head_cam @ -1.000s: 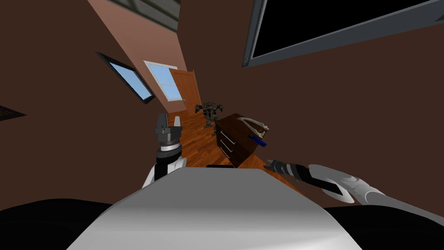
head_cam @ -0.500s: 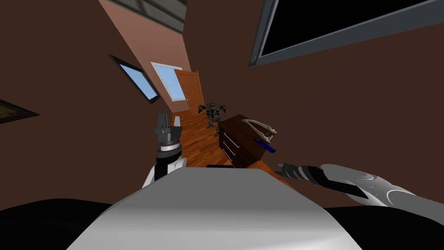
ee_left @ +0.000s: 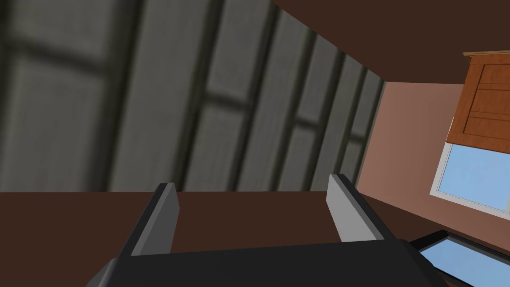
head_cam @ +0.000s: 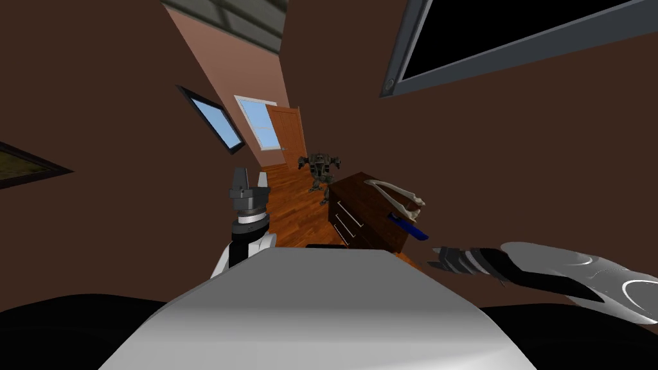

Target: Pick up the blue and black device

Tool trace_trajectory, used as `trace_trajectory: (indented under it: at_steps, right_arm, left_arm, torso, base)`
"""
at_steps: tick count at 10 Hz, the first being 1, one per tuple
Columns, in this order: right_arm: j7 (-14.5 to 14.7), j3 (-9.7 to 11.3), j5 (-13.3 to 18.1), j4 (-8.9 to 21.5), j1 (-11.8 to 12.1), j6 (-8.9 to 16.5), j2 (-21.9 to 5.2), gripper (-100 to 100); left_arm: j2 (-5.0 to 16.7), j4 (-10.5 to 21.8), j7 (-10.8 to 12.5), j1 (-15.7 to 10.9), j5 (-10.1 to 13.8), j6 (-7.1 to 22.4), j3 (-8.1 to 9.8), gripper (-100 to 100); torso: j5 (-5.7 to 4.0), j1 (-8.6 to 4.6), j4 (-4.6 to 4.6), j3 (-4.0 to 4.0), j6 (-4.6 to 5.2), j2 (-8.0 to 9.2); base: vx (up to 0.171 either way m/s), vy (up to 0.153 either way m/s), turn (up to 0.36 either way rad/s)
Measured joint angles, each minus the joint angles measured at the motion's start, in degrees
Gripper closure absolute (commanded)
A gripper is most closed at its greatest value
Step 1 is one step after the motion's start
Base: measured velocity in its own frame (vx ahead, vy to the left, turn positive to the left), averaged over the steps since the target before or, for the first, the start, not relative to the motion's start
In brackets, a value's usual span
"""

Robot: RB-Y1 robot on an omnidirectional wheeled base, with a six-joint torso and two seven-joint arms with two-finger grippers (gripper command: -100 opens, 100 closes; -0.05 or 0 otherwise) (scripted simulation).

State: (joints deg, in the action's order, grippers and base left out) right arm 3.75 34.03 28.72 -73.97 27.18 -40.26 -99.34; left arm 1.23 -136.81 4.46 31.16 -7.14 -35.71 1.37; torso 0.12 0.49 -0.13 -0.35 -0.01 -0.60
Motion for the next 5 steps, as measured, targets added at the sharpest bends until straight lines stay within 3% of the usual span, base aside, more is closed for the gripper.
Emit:
trace_trajectory:
  at_steps: [1,5]
  right_arm:
    - [-1.19,1.83,1.60,0.88,-1.13,-0.45,-1.54,-100]
    - [-1.15,6.50,1.31,2.08,0.08,-0.15,-7.10,-100]
  left_arm:
    - [0.00,0.00,0.00,0.00,0.00,0.00,0.00,0]
    - [0.00,0.00,0.00,0.01,0.00,0.00,0.00,0]
  torso:
    - [0.00,0.03,-0.03,-0.06,0.01,-0.09]
    - [0.03,0.15,-0.05,-0.11,0.01,-0.17]
  base:
    - [0.176,0.113,0.124]
    - [0.202,0.133,0.100]
